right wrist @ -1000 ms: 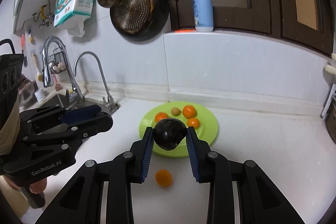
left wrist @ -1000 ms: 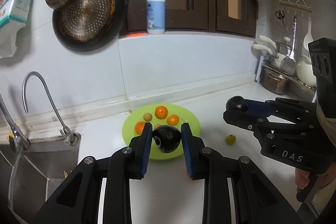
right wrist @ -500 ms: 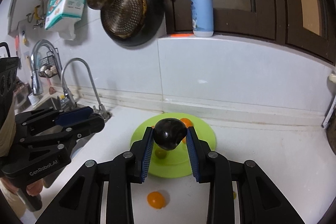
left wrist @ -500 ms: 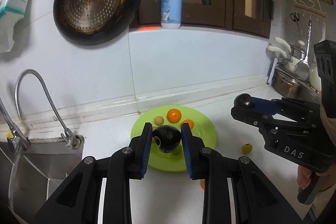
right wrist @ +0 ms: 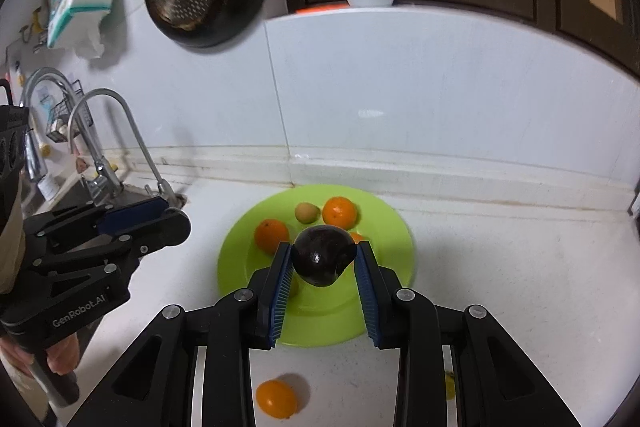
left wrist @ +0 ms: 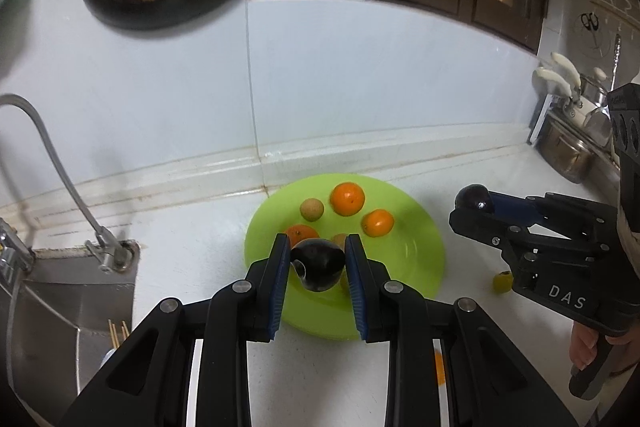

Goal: Organize fruits
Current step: 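Carry both plums onto the green plate while both tools open to release them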

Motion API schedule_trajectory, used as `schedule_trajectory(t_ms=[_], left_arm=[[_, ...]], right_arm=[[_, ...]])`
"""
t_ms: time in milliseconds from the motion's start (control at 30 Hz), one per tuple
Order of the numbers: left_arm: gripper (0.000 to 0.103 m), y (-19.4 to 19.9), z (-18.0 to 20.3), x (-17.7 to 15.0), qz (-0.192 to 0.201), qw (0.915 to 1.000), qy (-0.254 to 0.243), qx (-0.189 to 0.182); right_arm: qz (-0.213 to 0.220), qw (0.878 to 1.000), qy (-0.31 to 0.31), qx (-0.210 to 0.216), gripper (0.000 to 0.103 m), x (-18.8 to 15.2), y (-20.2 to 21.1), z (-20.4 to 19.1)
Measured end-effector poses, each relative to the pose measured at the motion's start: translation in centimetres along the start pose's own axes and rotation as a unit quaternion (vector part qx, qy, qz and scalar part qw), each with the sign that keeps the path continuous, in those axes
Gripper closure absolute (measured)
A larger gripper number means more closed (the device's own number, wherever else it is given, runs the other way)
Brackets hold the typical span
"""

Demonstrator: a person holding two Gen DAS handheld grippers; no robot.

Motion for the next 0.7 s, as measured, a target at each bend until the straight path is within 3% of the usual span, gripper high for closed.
schedule_trajectory(t_ms=[700], left_arm=[[0.075, -7.3, -1.1, 0.7, -0.075, 0.9972, -0.007, -0.006]], right_arm=[[-0.070, 0.997, -0.017, 0.003, 0.070, 0.6, -6.7, 1.5]])
Point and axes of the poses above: each gripper's, at about its wrist camera, not at the fingertips, and y roughly against the way its jaws point, z to its right, x to its top, the point moved 2 cm from there along -y, roughly the way its jaws point, and after that the axes turned 11 degrees about -z, right-handed, at the moved point
